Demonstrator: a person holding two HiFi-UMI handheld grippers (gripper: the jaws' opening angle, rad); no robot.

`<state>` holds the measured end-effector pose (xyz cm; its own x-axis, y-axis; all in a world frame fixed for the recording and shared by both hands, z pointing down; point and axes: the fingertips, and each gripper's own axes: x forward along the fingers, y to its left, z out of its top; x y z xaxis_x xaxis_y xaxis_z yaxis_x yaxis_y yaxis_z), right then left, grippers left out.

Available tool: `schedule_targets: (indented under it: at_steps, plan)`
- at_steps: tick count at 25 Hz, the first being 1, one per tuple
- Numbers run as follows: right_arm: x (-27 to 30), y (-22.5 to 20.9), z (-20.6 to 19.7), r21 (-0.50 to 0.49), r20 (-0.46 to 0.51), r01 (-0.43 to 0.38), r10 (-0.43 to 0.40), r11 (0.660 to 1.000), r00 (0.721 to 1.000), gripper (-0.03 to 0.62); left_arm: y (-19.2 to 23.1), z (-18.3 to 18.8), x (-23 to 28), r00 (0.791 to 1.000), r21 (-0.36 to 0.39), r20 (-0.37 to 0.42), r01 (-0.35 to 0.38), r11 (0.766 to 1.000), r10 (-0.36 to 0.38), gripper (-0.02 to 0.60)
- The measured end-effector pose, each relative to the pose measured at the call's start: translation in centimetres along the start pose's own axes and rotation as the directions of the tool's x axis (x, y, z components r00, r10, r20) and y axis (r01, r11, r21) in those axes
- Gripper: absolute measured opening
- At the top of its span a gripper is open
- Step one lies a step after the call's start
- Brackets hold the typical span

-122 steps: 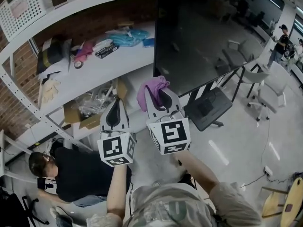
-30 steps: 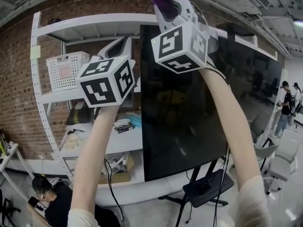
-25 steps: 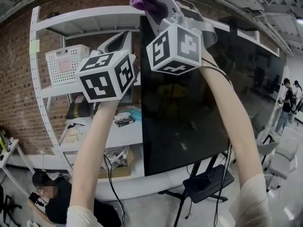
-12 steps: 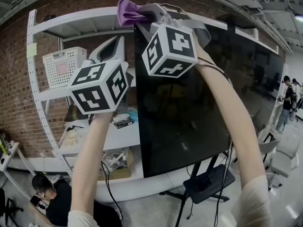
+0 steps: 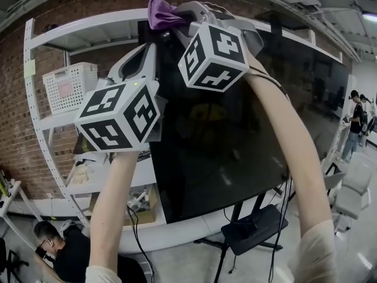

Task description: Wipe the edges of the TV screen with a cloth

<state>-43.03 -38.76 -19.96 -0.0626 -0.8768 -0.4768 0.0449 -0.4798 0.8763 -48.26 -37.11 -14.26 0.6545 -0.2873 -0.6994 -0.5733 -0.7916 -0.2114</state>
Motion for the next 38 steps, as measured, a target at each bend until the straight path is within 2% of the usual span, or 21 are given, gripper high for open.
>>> schedule_targets:
  at_steps: [7,10,13,17,26,29,33,38]
  plan:
    - [-1.5,-0.9,-6.1,0.029,-0.025,-0.028,0.029,0.999,0.999,0.061,-4.6,-2.4,3.5,1.000,-0.009,-0.016,-0.005,1.000,0.005,0.015]
    - [-2.6,-1.2,-8.1,0.012,-0.030,-0.047,0.047,0.999,0.998,0.061,-7.5,-3.8,4.6,0.999,0.008,-0.034,-0.009,1.000,0.009,0.015]
    - [-3.5,-1.6,-10.3,-0.002,-0.046,-0.039,0.039,0.999,0.998,0.061,-9.9,-5.0,5.4,0.999,0.004,-0.034,-0.001,1.000,0.001,0.015]
    - [-4.0,-1.6,-12.8,0.055,-0.048,-0.014,0.017,0.998,0.999,0.061,-12.1,-6.5,6.9,0.999,0.001,-0.043,0.017,1.000,-0.016,0.015]
    - [-6.6,-2.6,-18.9,0.039,-0.049,-0.015,0.017,0.999,0.999,0.061,-17.9,-6.9,10.4,0.999,0.060,0.022,0.030,0.998,-0.032,0.015]
    - [-6.9,-2.4,-21.0,-0.001,-0.060,-0.012,0.012,1.000,0.998,0.061,-19.1,-6.4,11.2,0.996,0.051,0.079,0.024,0.998,-0.028,0.015]
    - [-7.1,-2.1,-24.4,0.012,-0.067,-0.032,0.033,0.999,0.997,0.061,-21.4,-6.7,12.9,0.992,0.020,0.118,0.037,0.999,-0.039,0.015]
    - [-9.5,-3.4,-30.0,-0.036,-0.097,-0.049,0.046,0.998,0.994,0.061,-27.6,-7.6,17.1,0.989,-0.018,0.138,0.056,0.998,-0.053,0.015]
